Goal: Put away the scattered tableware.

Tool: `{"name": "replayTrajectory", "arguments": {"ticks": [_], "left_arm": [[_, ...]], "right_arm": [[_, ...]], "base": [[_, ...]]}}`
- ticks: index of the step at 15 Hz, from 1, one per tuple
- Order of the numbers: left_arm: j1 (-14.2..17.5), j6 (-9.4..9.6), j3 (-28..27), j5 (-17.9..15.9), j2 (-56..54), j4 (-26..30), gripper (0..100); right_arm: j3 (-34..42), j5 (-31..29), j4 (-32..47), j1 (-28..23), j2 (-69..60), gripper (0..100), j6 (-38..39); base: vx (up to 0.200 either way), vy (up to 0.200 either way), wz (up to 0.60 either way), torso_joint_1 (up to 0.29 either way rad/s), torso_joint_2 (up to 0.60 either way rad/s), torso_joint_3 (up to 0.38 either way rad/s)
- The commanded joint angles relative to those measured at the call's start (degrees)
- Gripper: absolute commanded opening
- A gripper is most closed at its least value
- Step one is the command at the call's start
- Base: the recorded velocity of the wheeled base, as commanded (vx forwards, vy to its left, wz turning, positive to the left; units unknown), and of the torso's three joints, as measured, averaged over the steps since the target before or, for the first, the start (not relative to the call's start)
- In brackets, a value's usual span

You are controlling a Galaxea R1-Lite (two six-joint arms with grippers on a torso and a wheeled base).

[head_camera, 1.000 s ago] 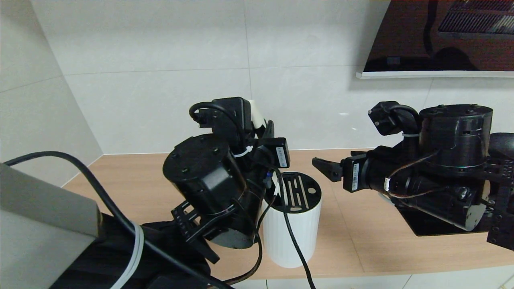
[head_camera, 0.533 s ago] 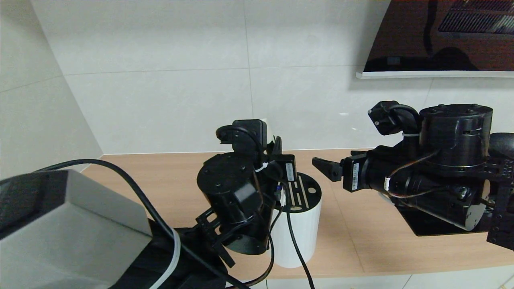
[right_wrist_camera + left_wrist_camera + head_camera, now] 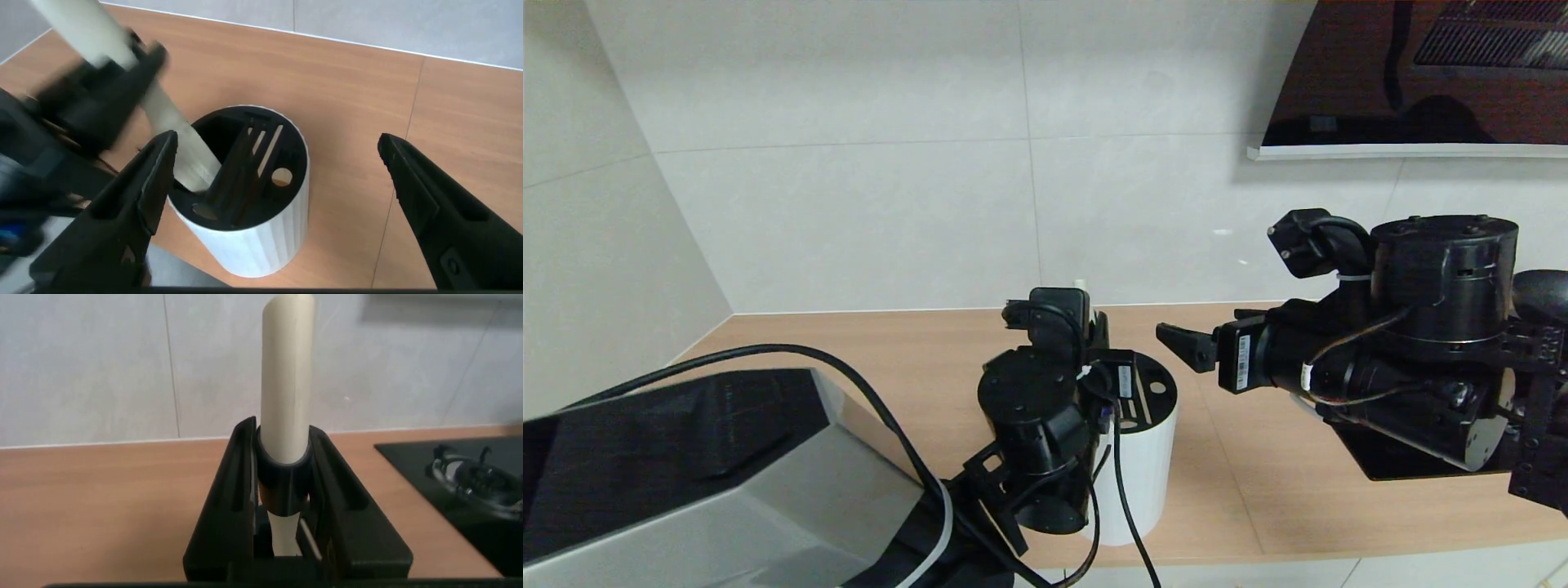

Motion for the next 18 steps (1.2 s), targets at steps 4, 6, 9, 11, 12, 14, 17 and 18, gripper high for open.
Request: {"name": "replayTrajectory", "arguments": {"ticks": [4,6,9,11,12,14,17,18], "left_arm": [[0.0,-0.08,0.1,0.0,2.8,0.0,0],[0.0,-0.17,0.1,0.0,3.2,0.0,0],[0.0,-0.17,0.1,0.1,3.2,0.0,0],[0.0,-0.17,0.4,0.1,3.3,-0.3,0],[0.0,-0.17,0.4,0.1,3.2,-0.4,100],[0.0,-0.17,0.4,0.1,3.0,-0.3,100],[0.0,-0.08,0.9,0.2,0.8,-0.3,100],[0.0,-0.08,1.5,0.2,-0.3,-0.3,100]], "right_arm": [[0.1,0.0,0.0,0.0,0.2,100,0.0],[0.1,0.0,0.0,0.0,0.3,100,0.0],[0.1,0.0,0.0,0.0,0.2,100,0.0],[0.1,0.0,0.0,0.0,0.3,100,0.0],[0.1,0.0,0.0,0.0,0.3,100,0.0],[0.1,0.0,0.0,0.0,0.2,100,0.0],[0.1,0.0,0.0,0.0,0.1,100,0.0],[0.1,0.0,0.0,0.0,0.1,100,0.0]], "base": [[0.000,0.000,0.00,0.000,0.00,0.000],[0.000,0.000,0.00,0.000,0.00,0.000],[0.000,0.000,0.00,0.000,0.00,0.000],[0.000,0.000,0.00,0.000,0.00,0.000],[0.000,0.000,0.00,0.000,0.00,0.000],[0.000,0.000,0.00,0.000,0.00,0.000],[0.000,0.000,0.00,0.000,0.00,0.000],[0.000,0.000,0.00,0.000,0.00,0.000]]}}
